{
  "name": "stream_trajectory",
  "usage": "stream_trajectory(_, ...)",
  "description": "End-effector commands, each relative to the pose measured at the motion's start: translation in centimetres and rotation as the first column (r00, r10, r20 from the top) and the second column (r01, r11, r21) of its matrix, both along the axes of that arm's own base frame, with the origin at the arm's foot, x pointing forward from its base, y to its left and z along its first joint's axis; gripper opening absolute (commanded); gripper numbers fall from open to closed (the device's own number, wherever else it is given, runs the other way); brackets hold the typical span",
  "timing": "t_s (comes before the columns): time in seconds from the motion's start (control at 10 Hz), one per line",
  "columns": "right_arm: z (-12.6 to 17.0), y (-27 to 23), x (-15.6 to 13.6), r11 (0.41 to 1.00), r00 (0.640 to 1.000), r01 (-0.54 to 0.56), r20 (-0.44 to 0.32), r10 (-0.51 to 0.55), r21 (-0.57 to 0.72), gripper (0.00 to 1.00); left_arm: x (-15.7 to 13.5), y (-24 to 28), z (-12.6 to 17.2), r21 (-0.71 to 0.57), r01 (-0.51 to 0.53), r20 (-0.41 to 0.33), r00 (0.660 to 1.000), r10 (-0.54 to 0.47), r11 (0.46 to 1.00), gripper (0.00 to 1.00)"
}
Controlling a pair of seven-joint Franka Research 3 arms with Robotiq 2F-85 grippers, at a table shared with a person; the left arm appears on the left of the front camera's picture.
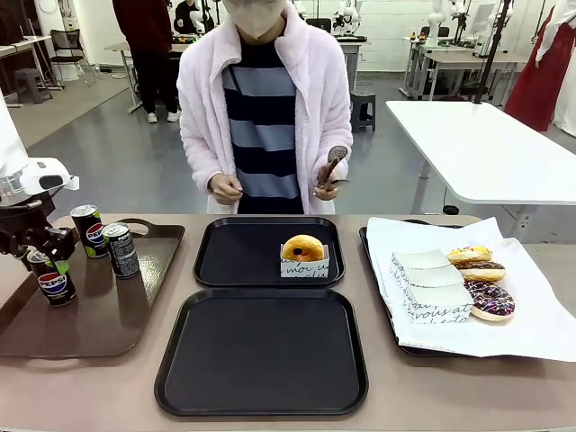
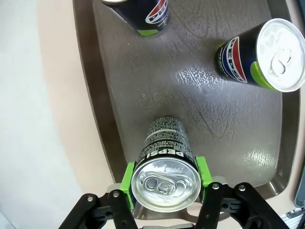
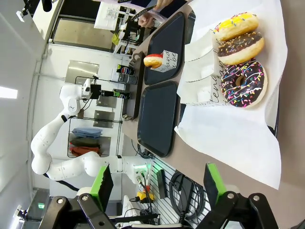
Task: Set up donuts and drinks on trays.
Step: Pick up one Pepsi coke and place it on the Flat Tray.
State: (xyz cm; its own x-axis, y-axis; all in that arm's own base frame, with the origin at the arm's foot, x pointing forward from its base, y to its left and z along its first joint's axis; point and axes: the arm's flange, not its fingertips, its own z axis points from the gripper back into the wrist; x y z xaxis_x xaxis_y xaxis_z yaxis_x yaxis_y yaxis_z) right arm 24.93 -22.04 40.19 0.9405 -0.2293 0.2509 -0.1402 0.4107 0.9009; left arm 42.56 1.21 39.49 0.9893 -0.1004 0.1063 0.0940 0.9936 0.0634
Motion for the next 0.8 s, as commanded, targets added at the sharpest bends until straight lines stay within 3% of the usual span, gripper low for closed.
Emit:
stream_trajectory(0.0, 0.0, -0.1, 0.0, 1.0, 1.0, 0.001, 0.007, -0.001, 0.008, 1.0, 0.5, 0.2, 0.3, -0.033, -0.018, 0.001, 1.0, 0.018, 0.999, 0.0)
stream_trajectory(0.3, 0.0, -0.1, 0.0, 1.0, 1.0, 0.001, 0.007, -0.001, 0.008, 1.0, 0.1, 0.1, 1.2, -0.061, -0.022, -0.003, 1.0, 0.022, 0.998, 0.0)
stream_trajectory(0.4, 0.0, -0.1, 0.0, 1.0, 1.0, 0.001, 0.007, -0.001, 0.008, 1.0, -1.0, -0.8, 3.5, -0.05, -0.029, 0.016, 0.999, 0.03, 0.998, 0.54)
stream_trajectory(0.7, 0.0, -0.1, 0.0, 1.0, 1.0, 0.001, 0.007, -0.001, 0.008, 1.0, -6.9, -5.1, 12.8, -0.037, -0.015, 0.104, 0.994, 0.018, 0.999, 0.54)
